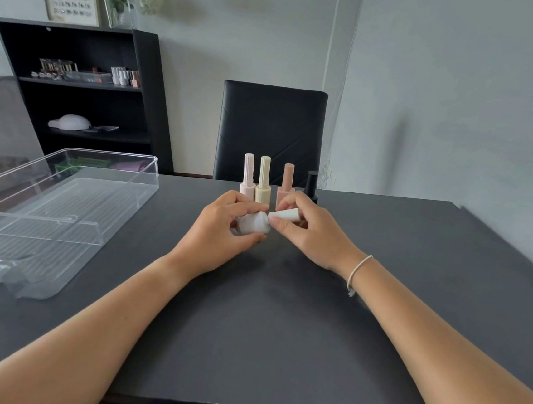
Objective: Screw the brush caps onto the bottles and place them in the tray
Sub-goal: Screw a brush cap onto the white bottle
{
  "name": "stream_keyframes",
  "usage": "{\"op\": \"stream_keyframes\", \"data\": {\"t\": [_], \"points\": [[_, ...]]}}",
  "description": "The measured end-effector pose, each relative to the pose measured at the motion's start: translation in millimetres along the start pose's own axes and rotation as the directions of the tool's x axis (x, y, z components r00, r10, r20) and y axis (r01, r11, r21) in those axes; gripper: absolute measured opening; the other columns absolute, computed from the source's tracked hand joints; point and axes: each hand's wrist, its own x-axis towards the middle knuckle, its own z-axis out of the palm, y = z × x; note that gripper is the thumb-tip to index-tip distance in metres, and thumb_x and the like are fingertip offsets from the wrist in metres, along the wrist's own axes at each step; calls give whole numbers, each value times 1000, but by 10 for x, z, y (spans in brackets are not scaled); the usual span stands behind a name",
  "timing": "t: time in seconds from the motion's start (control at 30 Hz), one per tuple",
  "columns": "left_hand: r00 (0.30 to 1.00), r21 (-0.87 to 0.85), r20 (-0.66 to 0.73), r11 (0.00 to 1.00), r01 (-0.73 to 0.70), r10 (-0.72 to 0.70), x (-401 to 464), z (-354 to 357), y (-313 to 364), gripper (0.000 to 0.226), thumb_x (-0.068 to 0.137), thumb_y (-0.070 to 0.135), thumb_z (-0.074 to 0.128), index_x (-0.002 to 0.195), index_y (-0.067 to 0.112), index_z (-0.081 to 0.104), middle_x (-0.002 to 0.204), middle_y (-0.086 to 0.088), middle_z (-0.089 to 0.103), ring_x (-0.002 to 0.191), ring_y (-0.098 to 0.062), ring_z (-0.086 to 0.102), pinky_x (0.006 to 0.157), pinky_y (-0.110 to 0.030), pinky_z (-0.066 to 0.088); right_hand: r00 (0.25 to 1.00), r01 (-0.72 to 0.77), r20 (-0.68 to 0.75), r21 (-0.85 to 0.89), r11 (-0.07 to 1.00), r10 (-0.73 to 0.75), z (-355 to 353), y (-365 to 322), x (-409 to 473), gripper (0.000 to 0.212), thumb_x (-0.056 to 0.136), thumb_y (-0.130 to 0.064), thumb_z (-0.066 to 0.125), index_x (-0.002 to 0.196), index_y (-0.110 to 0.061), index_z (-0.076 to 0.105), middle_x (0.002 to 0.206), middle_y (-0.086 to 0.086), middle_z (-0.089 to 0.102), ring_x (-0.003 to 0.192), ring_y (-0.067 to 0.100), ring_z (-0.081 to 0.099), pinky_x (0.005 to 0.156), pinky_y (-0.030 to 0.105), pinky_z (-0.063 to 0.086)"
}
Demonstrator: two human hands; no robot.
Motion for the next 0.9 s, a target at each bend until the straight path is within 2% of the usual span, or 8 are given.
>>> {"op": "stream_keyframes", "data": {"t": [0.1,0.2,0.37,0.47,0.6,0.73,0.8,0.9], "points": [[1000,6,-1,1000,3,-3,2,0,6,43,75,19,73,116,24,62,99,14,51,95,-3,51,77,-6,43,997,67,-31,1,998,-67,-11,12,6,17,85,-20,59,92,-24,45,83,-2,56,67,2,49,59,12,41],[1000,9,-7,1000,12,-12,1,3,12,43,75,18,73,116,23,62,99,13,51,95,-5,51,77,-6,44,994,90,-61,-3,996,-90,-16,1,5,13,83,-14,59,88,-20,48,80,8,58,60,4,46,56,13,38],[1000,20,0,1000,13,-13,-7,-7,22,43,75,18,73,117,20,63,101,9,52,95,-9,52,77,-11,46,994,49,-92,-55,997,-54,-16,27,6,13,85,-27,59,78,-20,50,66,-7,54,58,1,48,53,10,39],[1000,17,10,1000,8,-8,-11,-5,29,44,75,19,73,118,19,62,102,7,52,96,-11,52,79,-16,47,994,13,-110,-112,994,-26,-29,32,9,37,87,-38,54,73,-4,51,56,-4,45,51,8,42,54,22,37],[1000,10,-2,1000,12,-12,-12,0,35,44,75,18,74,117,18,62,102,7,52,95,-12,52,78,-16,46,995,-4,-101,-130,991,-9,-25,8,6,51,87,-50,46,73,-1,53,57,2,46,52,13,42,56,30,38],[1000,18,-3,1000,16,-16,-8,-1,27,44,75,19,73,117,20,62,102,8,52,95,-8,52,77,-9,45,994,22,-105,-88,996,-31,-36,-7,-7,24,86,-42,54,84,-19,52,69,-9,54,60,2,51,55,11,40],[1000,24,-5,1000,19,-19,-7,-2,25,43,75,20,73,117,21,62,102,8,52,94,-6,51,76,-6,44,993,59,-101,-65,996,-65,-52,-6,-8,12,85,-29,59,86,-22,49,72,-10,52,62,-4,49,55,9,40],[1000,17,-4,1000,17,-17,-7,-2,27,44,75,18,74,117,21,62,101,8,52,94,-8,51,76,-8,45,992,72,-103,-72,995,-79,-48,-2,-7,9,85,-20,58,85,-20,50,71,-12,50,61,-5,48,55,9,39]]}}
